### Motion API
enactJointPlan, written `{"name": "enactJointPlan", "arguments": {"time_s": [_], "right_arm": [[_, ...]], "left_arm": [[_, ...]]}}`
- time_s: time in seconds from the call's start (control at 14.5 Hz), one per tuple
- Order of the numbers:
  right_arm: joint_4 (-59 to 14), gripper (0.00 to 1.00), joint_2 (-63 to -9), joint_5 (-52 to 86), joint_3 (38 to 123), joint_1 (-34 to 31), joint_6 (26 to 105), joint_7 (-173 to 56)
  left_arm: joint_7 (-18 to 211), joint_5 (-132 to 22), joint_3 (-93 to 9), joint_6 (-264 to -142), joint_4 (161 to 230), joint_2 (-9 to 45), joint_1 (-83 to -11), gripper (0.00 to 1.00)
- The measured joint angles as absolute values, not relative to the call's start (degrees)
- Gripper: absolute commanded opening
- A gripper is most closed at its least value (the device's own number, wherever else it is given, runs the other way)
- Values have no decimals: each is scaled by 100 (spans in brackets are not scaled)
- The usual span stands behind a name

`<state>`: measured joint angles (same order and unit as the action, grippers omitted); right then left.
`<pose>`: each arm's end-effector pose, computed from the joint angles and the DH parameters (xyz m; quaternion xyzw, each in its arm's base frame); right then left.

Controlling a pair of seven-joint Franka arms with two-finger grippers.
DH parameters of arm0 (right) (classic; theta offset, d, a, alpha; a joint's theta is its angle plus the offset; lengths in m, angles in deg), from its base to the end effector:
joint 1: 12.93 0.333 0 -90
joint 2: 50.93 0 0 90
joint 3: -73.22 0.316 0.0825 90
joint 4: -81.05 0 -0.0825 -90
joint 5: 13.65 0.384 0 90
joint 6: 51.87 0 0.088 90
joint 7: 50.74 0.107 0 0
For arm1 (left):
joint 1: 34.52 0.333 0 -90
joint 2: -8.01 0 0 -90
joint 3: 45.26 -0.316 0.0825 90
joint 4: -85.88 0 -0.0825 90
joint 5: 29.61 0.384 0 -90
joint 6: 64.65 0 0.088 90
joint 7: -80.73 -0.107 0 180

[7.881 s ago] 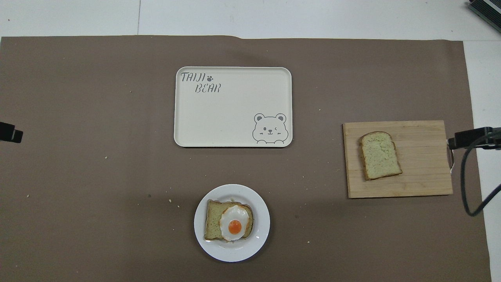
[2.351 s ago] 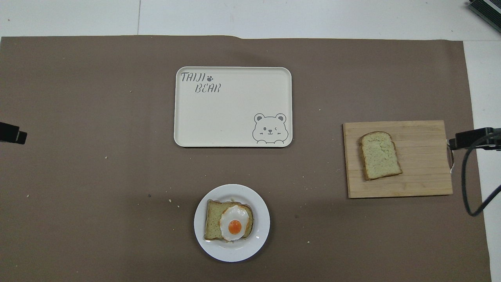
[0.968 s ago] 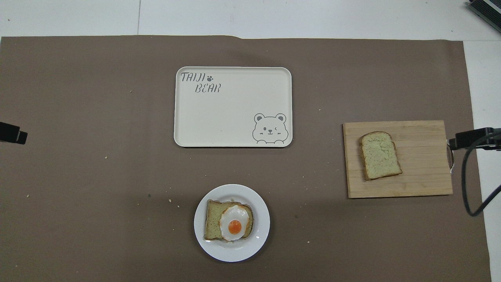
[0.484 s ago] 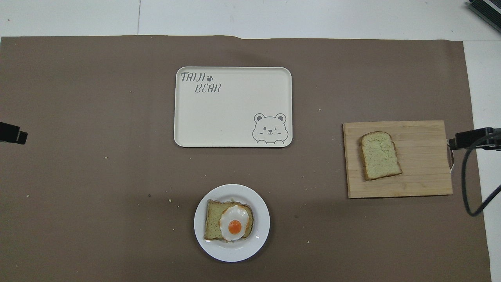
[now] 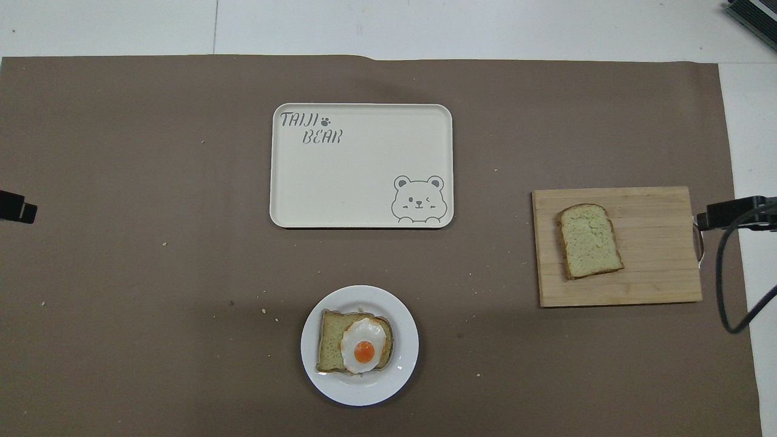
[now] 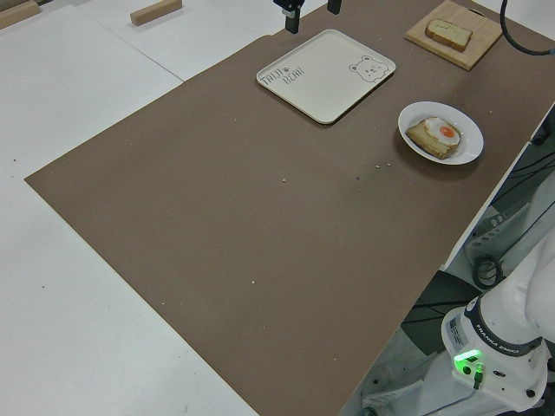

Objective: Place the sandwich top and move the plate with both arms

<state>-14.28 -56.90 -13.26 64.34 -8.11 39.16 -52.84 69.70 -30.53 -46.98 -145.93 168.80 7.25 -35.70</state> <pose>0.5221 -0.0408 0.6376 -0.9997 0.0168 -0.0145 0.0107 0.5338 0.0033 0.6758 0.9956 -0.0926 -0.0068 0.0089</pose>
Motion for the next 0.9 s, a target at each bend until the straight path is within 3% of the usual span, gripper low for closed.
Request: {"name": "enactJointPlan", "arguments": {"time_s": [0.9], "right_arm": [[-1823,100,-5387,-1326,6435,-811,5088,-5284]], "left_arm": [[6970,-3053,-4699,-14593,16880,723,-3570,100]]}}
